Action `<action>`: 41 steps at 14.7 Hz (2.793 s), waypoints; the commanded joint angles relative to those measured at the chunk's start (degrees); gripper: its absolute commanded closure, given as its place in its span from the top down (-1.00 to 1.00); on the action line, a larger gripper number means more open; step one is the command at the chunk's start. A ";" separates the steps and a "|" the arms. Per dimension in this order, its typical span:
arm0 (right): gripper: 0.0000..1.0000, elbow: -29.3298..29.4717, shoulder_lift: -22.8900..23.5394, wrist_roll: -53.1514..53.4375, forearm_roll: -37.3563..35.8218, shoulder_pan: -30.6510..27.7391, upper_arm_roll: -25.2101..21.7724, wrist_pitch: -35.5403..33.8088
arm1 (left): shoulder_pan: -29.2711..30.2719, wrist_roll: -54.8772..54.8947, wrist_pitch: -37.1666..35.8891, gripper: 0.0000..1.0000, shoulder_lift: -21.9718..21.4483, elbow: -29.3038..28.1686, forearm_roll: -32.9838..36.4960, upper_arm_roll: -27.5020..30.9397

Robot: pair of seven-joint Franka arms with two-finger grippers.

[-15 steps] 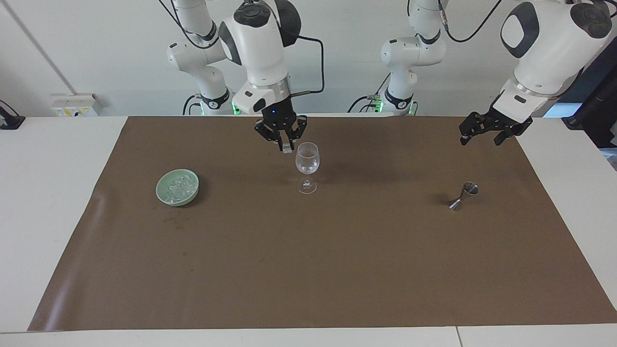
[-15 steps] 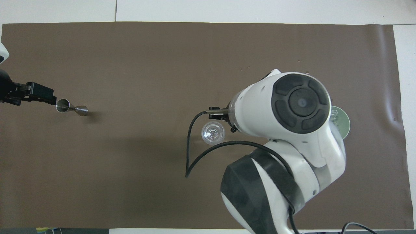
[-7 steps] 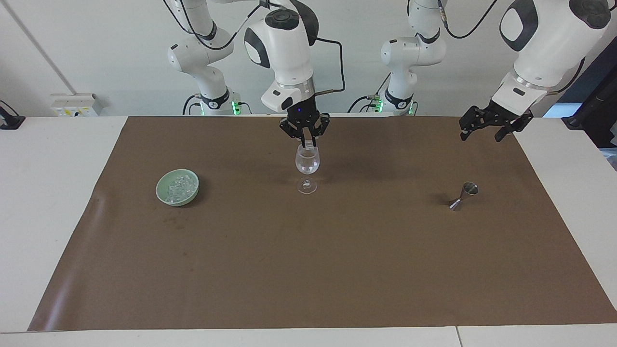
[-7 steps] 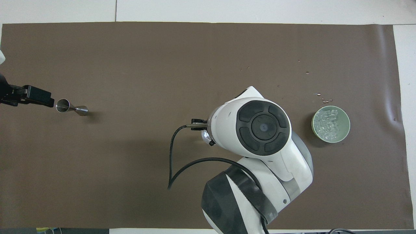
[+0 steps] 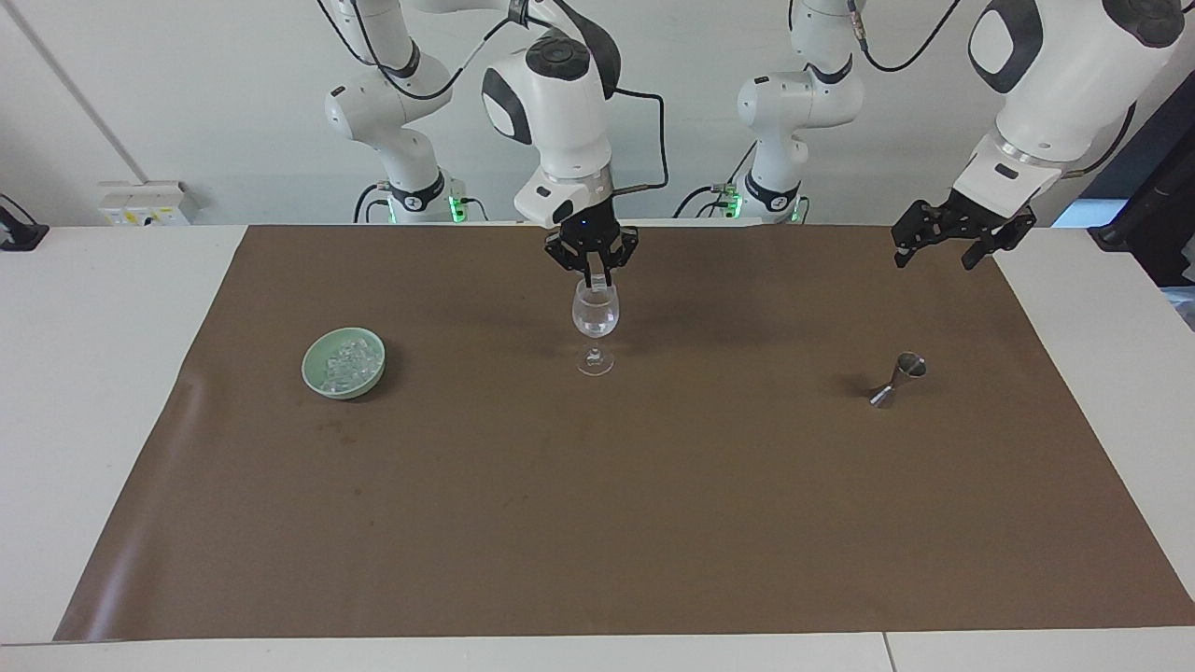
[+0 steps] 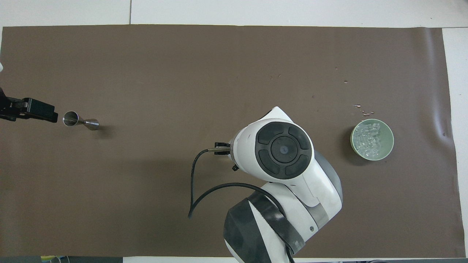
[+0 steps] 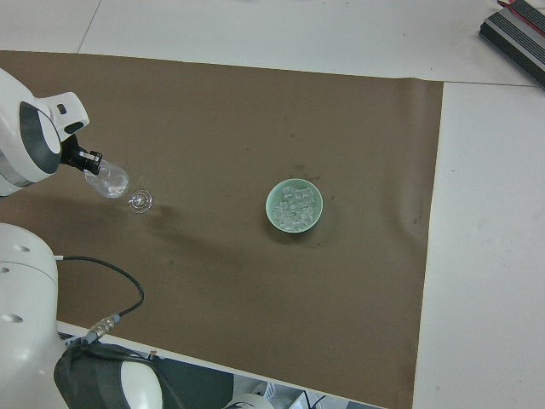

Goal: Pour wine and add ice with both arms

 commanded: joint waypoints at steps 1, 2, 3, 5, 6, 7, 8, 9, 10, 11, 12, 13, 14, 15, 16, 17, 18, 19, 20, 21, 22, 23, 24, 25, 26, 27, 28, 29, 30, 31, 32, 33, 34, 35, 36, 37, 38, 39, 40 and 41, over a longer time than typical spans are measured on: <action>-0.52 -1.96 -1.60 0.75 0.70 0.23 -0.20 0.88 | -0.04 0.35 -0.69 1.00 -1.55 -1.36 1.37 -0.21; -0.48 -1.87 -1.60 0.66 0.70 0.14 -0.20 1.06 | -0.04 0.08 -0.86 1.00 -1.55 -1.36 1.37 -0.21; -0.33 -1.87 -1.60 0.75 0.70 0.14 -0.29 1.14 | -0.04 0.08 -0.86 1.00 -1.64 -1.45 1.37 -0.21; -0.15 -1.78 -1.60 0.75 0.70 0.14 -0.29 1.06 | 0.40 0.78 -0.33 1.00 -1.64 -1.45 1.37 -0.12; 0.08 -1.70 -1.60 0.66 0.62 0.14 -0.29 0.88 | 0.57 0.61 -0.77 1.00 -1.64 -1.37 1.37 -0.12; 0.11 -1.61 -1.51 0.57 0.62 0.05 -0.29 0.79 | 0.58 0.52 -0.69 1.00 -1.55 -1.36 1.37 -0.03; 0.13 -1.26 -1.42 0.48 0.44 -0.04 -0.29 0.53 | 0.66 0.52 -0.77 1.00 -1.55 -1.36 1.37 -0.12; 0.14 -0.56 -1.25 0.48 -0.17 -0.30 -0.29 -0.43 | 0.66 0.52 -0.77 1.00 -1.55 -1.36 1.37 -0.03; 0.23 0.32 -1.07 0.14 -0.35 -0.65 -0.38 -1.39 | 0.66 0.52 -0.77 1.00 -1.55 -1.36 1.37 -0.03; 0.44 0.85 -1.07 -0.13 -1.05 -1.35 -0.38 -2.10 | 0.66 0.52 -0.77 1.00 -1.55 -1.36 1.37 -0.03; 0.85 0.94 -1.25 -0.39 -2.18 -2.75 -0.38 -2.63 | 0.66 0.52 -0.77 1.00 -1.55 -1.36 1.37 -0.03; 1.00 0.94 -1.77 -1.61 -3.15 -3.81 -0.38 -3.50 | 0.66 0.52 -0.77 1.00 -1.55 -1.36 1.37 -0.03; 1.00 1.12 -2.38 -3.89 -3.34 -5.03 -0.64 -4.91 | 0.66 0.52 -0.77 1.00 -1.55 -1.36 1.37 -0.03; 1.00 1.03 -3.52 -6.43 -3.43 -7.14 -0.73 -6.49 | 0.66 0.52 -0.77 1.00 -1.55 -1.36 1.37 -0.03; 1.00 1.03 -4.49 -9.16 -3.43 -9.94 -0.73 -8.33 | 0.66 0.52 -0.77 1.00 -1.55 -1.36 1.37 -0.03; 1.00 1.03 -5.54 -11.88 -3.43 -12.93 -0.73 -10.09 | 0.66 0.52 -0.77 1.00 -1.55 -1.36 1.28 -0.03; 1.00 1.03 -6.68 -14.61 -3.43 -15.65 -0.73 -11.67 | 0.66 0.52 -0.77 1.00 -1.55 -1.36 1.37 -0.03; 1.00 1.03 -7.57 -16.55 -3.43 -17.86 -0.82 -12.64 | 0.66 0.52 -0.77 1.00 -1.55 -1.36 1.37 -0.03; 1.00 1.03 -8.27 -17.61 -3.43 -19.88 -0.91 -13.44 | 0.66 0.52 -0.69 1.00 -1.55 -1.36 1.37 -0.03; 1.00 0.94 -8.54 -18.93 -3.43 -22.34 -0.91 -14.75 | 0.66 0.52 -0.77 1.00 -1.55 -1.36 1.37 -0.03; 1.00 0.94 -8.63 -20.51 -3.34 -24.19 -0.91 -15.89 | 0.66 0.52 -0.77 1.00 -1.55 -1.36 1.37 -0.03; 1.00 0.94 -8.63 -23.13 -3.43 -26.03 -0.99 -16.69 | 0.66 0.52 -0.77 1.00 -1.55 -1.36 1.37 -0.03; 1.00 1.12 -8.63 -25.25 -3.43 -28.32 -1.17 -17.13 | 0.66 0.52 -0.69 1.00 -1.55 -1.36 1.37 -0.03; 1.00 1.90 -8.63 -27.01 -3.34 -31.47 -1.26 -18.70 | 0.66 0.52 -0.77 1.00 -1.55 -1.36 1.37 -0.03; 1.00 3.74 -8.63 -29.46 -3.16 -34.98 -1.26 -21.76 | 0.66 0.52 -0.77 1.00 -1.55 -1.36 1.37 -0.03; 1.00 5.23 -8.63 -32.01 -3.25 -37.72 -1.00 -24.06 | 0.66 0.52 -0.77 1.00 -1.55 -1.36 1.37 -0.03; 1.00 6.21 -8.72 -33.52 -3.25 -38.61 -1.08 -25.91 | 0.66 0.52 -0.77 1.00 -1.55 -1.36 1.37 -0.03; 1.00 7.43 -8.28 -33.88 -3.34 -38.62 -1.52 -28.36 | 0.66 0.52 -0.77 1.00 -1.55 -1.36 1.37 -0.03; 1.00 10.49 -7.58 -34.23 -3.51 -38.71 -2.30 -31.43 | 0.66 0.52 -0.77 1.00 -1.55 -1.36 1.37 -0.03; 1.00 14.96 -5.40 -35.45 -4.04 -38.62 -3.62 -35.20 | 0.66 0.52 -0.77 1.00 -1.55 -1.36 1.37 -0.03; 1.00 18.22 -4.60 -37.64 -5.00 -38.62 -4.50 -37.33 | 0.66 0.52 -0.77 1.00 -1.55 -1.36 1.37 -0.03; 1.00 18.34 -4.85 -39.75 -5.44 -38.80 -4.94 -37.18 | 0.66 0.52 -0.77 1.00 -1.55 -1.36 1.37 -0.03; 1.00 17.39 -5.20 -40.03 -5.45 -38.80 -5.30 -37.18 | 0.66 0.52 -0.77 1.00 -1.55 -1.36 1.37 -0.03; 1.00 15.46 -5.90 -40.12 -5.45 -38.80 -5.39 -37.00 | 0.66 0.52 -0.77 1.00 -1.55 -1.36 1.37 -0.12; 1.00 14.05 -6.51 -40.47 -5.45 -38.80 -5.30 -35.69 | 0.66 0.52 -0.77 1.00 -1.55 -1.36 1.37 -0.03; 1.00 13.25 -6.87 -40.65 -5.45 -38.80 -5.30 -34.46 | 0.66 0.52 -0.77 1.00 -1.55 -1.36 1.28 -0.03; 1.00 12.99 -7.22 -40.82 -5.45 -38.88 -5.30 -34.54 | 0.66 0.52 -0.77 1.00 -1.55 -1.36 1.37 -0.03; 1.00 13.51 -7.22 -41.17 -5.45 -39.06 -5.30 -34.54 | 0.66 0.52 -0.69 1.00 -1.55 -1.36 1.37 -0.03; 1.00 13.77 -7.48 -41.61 -5.45 -39.15 -5.39 -34.80 | 0.66 0.52 -0.77 1.00 -1.55 -1.36 1.37 -0.03; 1.00 13.60 -7.57 -42.05 -5.45 -39.24 -5.39 -35.15 | 0.66 0.52 -0.77 1.00 -1.55 -1.36 1.37 -0.03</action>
